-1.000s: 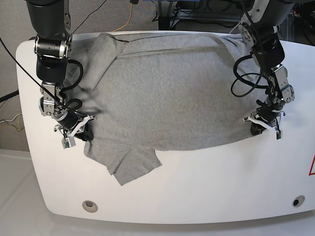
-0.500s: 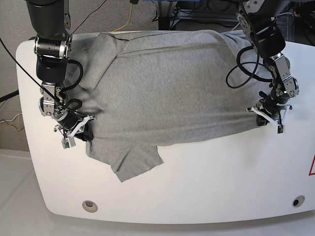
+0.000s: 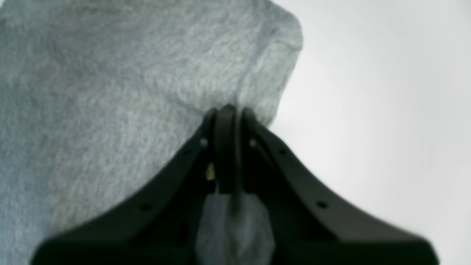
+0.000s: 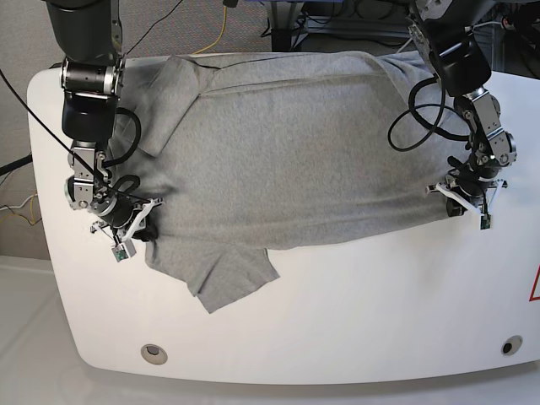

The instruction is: Fold the T-shirt properly

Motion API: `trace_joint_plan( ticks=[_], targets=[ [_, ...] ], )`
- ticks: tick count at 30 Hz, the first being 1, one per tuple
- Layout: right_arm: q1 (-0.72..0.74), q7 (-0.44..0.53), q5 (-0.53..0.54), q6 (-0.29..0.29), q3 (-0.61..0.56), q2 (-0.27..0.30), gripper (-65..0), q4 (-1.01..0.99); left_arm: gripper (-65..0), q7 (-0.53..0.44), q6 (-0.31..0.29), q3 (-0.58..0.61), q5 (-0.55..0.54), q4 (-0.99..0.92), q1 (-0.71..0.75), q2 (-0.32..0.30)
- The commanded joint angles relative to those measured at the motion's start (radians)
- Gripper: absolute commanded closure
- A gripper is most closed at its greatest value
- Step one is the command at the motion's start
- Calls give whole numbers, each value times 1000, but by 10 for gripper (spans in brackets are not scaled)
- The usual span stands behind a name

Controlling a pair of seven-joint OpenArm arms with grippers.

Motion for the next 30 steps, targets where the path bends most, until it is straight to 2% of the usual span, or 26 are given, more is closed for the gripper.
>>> trace_joint_plan(
  ticks=[1,11,22,30],
  targets=[
    [24,-29,-5,-7,3,21,-29,39,-5,-16,-3,-3,-10,21,-19,-13],
    [24,-86,-7,-7,26,26,-29,88,-5,-18,-3,-3,-12,21,-6,-13],
    [33,-89,-9,-7,63,26,-29,88,-5,-18,-3,1,-13,25,-13,-13],
    [56,-106,-9,-7,64,26,-29,88,-5,-10,-3,4,-12,131,-13,-12]
  ],
)
